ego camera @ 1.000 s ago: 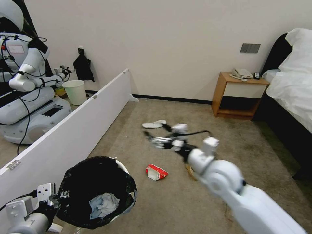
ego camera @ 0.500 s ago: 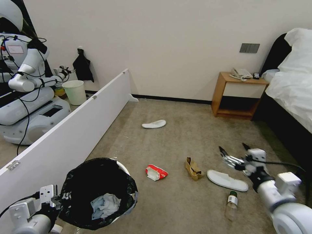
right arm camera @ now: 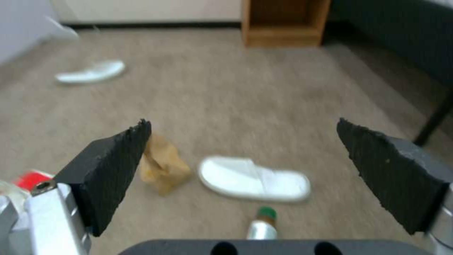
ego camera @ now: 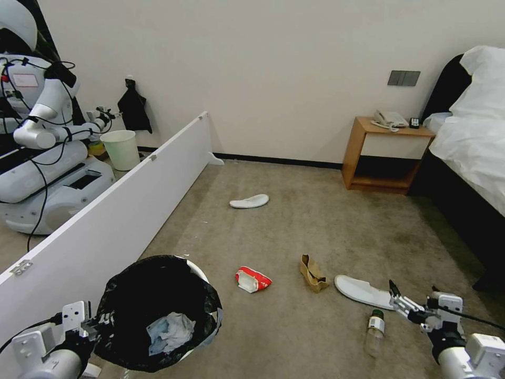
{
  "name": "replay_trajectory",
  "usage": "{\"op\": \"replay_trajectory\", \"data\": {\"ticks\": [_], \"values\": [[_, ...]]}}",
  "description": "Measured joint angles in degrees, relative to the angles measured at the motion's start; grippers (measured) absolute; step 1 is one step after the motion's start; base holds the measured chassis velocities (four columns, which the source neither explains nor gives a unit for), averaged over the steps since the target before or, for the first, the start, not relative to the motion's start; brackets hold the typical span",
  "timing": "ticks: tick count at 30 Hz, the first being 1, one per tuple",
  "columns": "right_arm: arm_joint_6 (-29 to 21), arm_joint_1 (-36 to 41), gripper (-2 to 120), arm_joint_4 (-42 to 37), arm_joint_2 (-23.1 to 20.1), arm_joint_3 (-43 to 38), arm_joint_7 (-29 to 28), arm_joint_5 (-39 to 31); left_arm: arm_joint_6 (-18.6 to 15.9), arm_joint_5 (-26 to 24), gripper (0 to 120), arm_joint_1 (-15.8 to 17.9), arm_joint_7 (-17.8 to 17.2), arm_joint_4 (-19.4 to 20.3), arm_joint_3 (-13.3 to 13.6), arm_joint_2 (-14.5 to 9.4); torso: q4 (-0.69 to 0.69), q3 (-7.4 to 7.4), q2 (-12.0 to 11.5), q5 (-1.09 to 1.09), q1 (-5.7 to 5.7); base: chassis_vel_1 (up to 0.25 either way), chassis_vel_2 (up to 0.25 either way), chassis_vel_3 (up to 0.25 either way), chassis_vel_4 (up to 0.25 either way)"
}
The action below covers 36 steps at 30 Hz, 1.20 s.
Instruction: Pick up the trash bin, then pick up the garbage from the floor and place it into the trash bin.
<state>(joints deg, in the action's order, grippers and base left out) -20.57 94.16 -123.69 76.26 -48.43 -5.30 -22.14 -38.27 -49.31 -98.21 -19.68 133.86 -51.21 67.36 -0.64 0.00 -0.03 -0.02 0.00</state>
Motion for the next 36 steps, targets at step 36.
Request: {"op": "replay_trajectory", "data": {"ticks": [36], "values": [[-4.8, -17.0, 100, 36.3, 2.7, 5.5, -0.9, 6.1, -0.1, 1.3, 3, -0.9, -0.2, 0.5, 0.0, 2.0, -0.01, 0.01, 0.0, 0.01, 0.00, 0.000, 0.000, 0.000, 0.000]]}}
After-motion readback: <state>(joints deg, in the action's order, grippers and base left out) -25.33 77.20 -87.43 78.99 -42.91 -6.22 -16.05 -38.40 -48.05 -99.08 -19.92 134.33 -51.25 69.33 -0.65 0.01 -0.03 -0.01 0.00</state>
